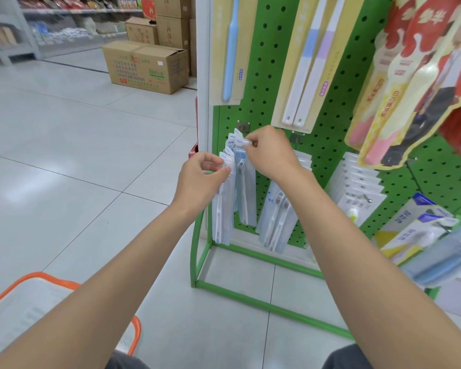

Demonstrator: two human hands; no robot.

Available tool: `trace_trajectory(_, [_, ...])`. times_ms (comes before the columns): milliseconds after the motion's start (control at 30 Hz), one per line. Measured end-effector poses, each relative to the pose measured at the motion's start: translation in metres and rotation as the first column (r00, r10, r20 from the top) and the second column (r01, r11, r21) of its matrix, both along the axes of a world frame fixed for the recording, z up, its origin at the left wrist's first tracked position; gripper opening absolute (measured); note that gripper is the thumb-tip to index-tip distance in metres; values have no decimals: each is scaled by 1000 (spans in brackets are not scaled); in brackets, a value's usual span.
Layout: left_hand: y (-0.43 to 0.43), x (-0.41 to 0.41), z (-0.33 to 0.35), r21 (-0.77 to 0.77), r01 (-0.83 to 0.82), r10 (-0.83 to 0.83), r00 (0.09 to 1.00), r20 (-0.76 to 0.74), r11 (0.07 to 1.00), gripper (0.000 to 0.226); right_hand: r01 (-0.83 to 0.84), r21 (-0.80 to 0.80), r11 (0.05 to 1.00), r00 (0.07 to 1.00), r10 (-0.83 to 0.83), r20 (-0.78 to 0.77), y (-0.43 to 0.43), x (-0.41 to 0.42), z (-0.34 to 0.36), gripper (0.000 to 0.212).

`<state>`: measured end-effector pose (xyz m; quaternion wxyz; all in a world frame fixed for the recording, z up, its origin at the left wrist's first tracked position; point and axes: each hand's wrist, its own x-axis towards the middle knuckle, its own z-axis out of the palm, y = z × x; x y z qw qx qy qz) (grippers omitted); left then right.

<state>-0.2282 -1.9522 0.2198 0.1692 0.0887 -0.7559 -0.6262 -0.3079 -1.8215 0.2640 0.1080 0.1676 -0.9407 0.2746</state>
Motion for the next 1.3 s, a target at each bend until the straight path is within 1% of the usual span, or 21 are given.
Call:
trace_trajectory(200, [-2, 0, -1, 4, 16, -16, 1000, -7, 1000, 10, -12, 16, 1000, 999, 11, 47, -5, -4, -7, 20])
trace_trajectory(367, [-4, 1, -1, 3, 24, -24, 1000, -3, 1000, 10, -62, -59, 996, 997, 65, 39, -9, -4, -11, 20])
trace_trajectory(433, [-4, 1, -1, 5, 26, -26, 1000, 2, 1000, 10, -80, -124, 989, 994, 88, 61, -9, -1, -11, 12])
trace_trajectory(500, [-5, 1, -1, 4, 26, -27, 1000, 5, 1000, 10, -94, -134, 987, 991, 105, 79, -9, 2, -11, 10])
trace_trajectory(567, [-5, 1, 0, 3, 31, -31, 1000, 5, 1000, 10, -76, -126, 989, 994, 85, 68, -10, 2, -10, 16])
trace_trajectory(700, [-4, 2, 1, 6, 43, -43, 999, 2, 999, 10, -15, -84, 996, 1000, 14, -12, -10, -2, -10, 40])
trace_trajectory(733, [-5, 3, 1, 4, 44, -44, 999, 2, 999, 11, -11, -75, 997, 1000, 9, -16, -10, -3, -10, 42])
trace_trajectory(867, [-6, 2, 0, -4, 42, -42, 999, 11, 999, 11, -4, -55, 998, 1000, 3, -17, -10, -8, -13, 29])
trace_trajectory(1033, [-8, 1, -2, -14, 41, -41, 999, 10, 999, 11, 20, -54, 998, 998, -24, -60, -13, -11, -13, 14])
trace_trajectory(1300, [-9, 1, -2, -18, 41, -40, 999, 9, 999, 11, 11, -116, 993, 1000, -12, -13, -14, -15, -14, 8])
